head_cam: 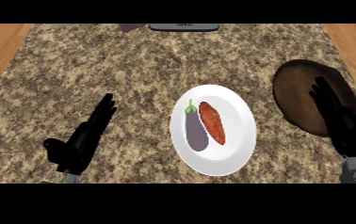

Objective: Pick the sweet potato from the plate and place it in the pan

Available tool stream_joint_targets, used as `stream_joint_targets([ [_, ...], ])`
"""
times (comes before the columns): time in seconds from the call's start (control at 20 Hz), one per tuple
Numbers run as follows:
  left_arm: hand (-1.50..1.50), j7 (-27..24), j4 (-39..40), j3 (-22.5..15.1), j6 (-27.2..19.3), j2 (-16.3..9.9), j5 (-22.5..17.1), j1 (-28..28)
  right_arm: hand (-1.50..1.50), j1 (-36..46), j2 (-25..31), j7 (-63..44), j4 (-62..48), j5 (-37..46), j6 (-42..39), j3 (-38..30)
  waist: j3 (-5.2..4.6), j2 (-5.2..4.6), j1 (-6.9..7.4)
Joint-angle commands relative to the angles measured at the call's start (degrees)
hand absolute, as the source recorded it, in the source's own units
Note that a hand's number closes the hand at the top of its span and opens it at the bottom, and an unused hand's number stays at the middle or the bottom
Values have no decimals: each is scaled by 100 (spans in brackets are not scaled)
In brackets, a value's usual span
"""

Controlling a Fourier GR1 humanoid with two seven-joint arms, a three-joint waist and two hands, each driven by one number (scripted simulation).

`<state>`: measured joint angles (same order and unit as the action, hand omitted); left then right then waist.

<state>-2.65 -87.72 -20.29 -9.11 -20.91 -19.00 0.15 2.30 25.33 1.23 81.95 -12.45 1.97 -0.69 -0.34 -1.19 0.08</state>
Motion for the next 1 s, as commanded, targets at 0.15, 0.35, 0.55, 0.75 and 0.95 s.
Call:
stream_joint_targets([
  [0.15,0,-334,-175,10,-62,181,226,-527,150,1261,-686,333,250,-910,-1857,1023,70,71,555],
  [0.35,0,-496,-295,-245,-462,637,553,-609,150,2263,-283,1103,-1248,-364,-2467,863,54,19,398],
  [0.55,0,-612,87,-72,-479,720,557,-757,-150,2309,208,2182,-1812,-659,-4206,806,52,30,224],
  [0.75,0,-669,-209,21,-304,546,447,-403,-150,2842,420,3233,-2419,688,-4101,973,47,57,249],
  [0.95,0,-689,224,23,-383,752,648,-855,-150,3649,611,3473,-2866,1117,-4297,1201,44,36,224],
])
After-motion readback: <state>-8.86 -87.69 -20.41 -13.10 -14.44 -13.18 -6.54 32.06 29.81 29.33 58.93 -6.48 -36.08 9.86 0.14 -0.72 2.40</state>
